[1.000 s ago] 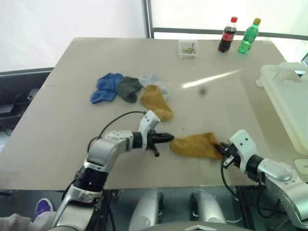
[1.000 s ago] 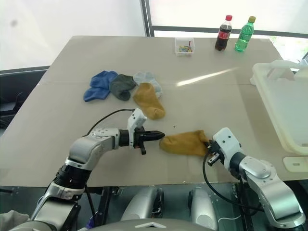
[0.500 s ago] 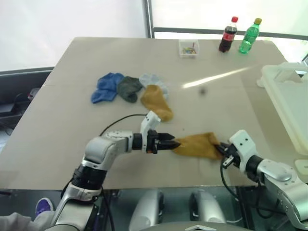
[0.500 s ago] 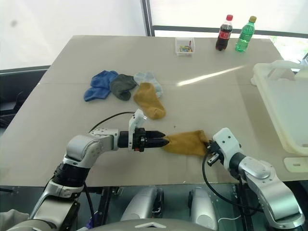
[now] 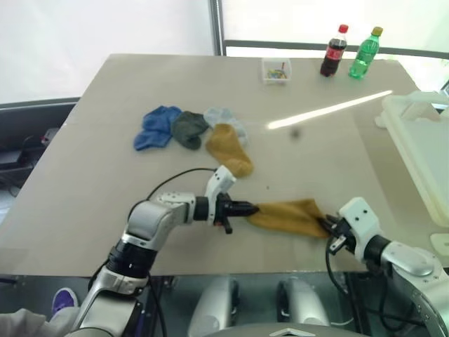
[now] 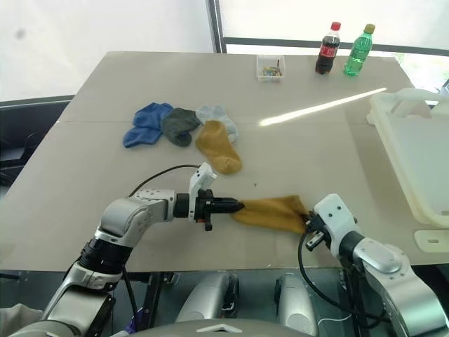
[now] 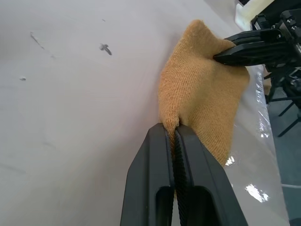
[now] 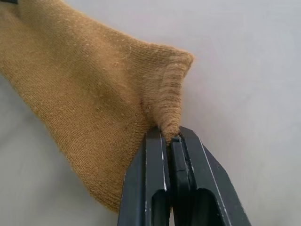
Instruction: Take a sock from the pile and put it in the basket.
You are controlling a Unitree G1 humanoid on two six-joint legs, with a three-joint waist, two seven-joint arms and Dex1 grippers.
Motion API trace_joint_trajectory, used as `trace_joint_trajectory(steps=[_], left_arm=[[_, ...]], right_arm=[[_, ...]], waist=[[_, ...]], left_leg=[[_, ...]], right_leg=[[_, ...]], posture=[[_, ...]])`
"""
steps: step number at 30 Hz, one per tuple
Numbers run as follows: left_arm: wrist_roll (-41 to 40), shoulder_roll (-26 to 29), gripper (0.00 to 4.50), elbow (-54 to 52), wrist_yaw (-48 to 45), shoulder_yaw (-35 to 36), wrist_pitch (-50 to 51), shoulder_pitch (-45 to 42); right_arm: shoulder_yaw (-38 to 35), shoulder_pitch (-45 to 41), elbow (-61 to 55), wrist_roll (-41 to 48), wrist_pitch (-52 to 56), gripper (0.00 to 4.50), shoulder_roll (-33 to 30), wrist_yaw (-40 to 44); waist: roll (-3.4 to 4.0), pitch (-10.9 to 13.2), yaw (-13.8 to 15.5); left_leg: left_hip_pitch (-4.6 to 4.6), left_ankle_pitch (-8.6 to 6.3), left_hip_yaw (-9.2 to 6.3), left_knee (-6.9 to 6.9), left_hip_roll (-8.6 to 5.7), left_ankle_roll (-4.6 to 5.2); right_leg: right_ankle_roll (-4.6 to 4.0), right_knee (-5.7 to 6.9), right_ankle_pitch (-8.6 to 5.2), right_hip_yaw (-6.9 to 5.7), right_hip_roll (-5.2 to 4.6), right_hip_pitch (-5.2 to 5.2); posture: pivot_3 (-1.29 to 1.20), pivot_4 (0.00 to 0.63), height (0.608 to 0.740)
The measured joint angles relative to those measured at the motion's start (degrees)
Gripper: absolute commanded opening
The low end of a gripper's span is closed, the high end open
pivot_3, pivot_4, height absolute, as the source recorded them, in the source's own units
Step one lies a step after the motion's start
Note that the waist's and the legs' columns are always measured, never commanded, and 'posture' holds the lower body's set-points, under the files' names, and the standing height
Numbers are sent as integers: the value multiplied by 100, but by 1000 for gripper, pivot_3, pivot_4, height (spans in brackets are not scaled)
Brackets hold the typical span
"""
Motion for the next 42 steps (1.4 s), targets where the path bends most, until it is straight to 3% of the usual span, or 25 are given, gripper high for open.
trace_joint_trajectory(steps=[9, 12, 15, 17, 21, 27, 32, 37, 42], left_arm=[[-71, 74, 92, -465, 203, 8, 232, 248], [-100, 64, 1052, -523, 300, 30, 236, 284], [-169, 18, 2504, -683, 365, 37, 222, 320], [-193, 13, 3193, -756, 403, 72, 120, 366], [-192, 75, 3193, -887, 490, 351, -128, 569], [163, 269, 3193, -693, 596, 1163, -1498, 913], [681, 270, 3193, 391, 985, 1366, -2133, 470], [988, 39, 3193, 858, 1080, 1237, -2402, -142], [1136, -195, 3193, 830, 1059, 848, -2480, -223]], right_arm=[[209, -222, 107, -182, -59, 0, -47, 16], [252, -342, 265, -159, -158, 1081, -26, 151], [229, -388, 370, -140, -310, 2540, -25, 251], [183, -376, 402, -130, -407, 3238, -25, 302], [-204, -256, 344, 304, -581, 3238, 58, 613], [-749, -145, 159, 990, -1086, 3238, 76, 1188], [-761, -355, 107, 1232, -1258, 3238, 139, 1257], [-653, -736, 109, 1211, -1271, 3238, 144, 1190], [-518, -808, 121, 1155, -1270, 3238, 144, 1110]], waist=[[0, 0, -3], [-1, 0, -2], [-1, 0, -1], [0, 0, -1], [1, 1, -8], [1, 1, 20], [-3, 4, 13], [-4, 4, 29], [-4, 5, -3]], left_leg=[[0, 0, 0, 0, 1, -1], [1, 0, 0, 0, 1, 0], [2, 0, 0, 0, 1, 0], [2, 0, 0, 0, 2, 0], [0, 0, 0, 0, 5, -1], [2, 0, -2, -2, 8, -1], [1, 0, -2, -2, 5, -1], [-3, -1, -2, -3, -6, 1], [-10, -3, -2, -5, -6, 3]], right_leg=[[-1, 0, -1, 0, 1, -1], [-1, -2, -1, -1, 1, 0], [-1, -3, -1, -1, 0, 0], [-1, -2, -1, 0, 0, 0], [-1, -2, 0, 3, -3, 0], [-3, -10, -1, -3, -16, 0], [0, -11, 2, -4, -9, 0], [22, -12, 14, -7, -4, 0], [23, -12, 15, -6, -3, -2]], posture=[[0, 150, 729], [0, 150, 729], [0, 150, 729], [0, 150, 729], [0, 150, 729], [0, 150, 729], [0, 150, 729], [0, 150, 729], [0, 150, 729]])
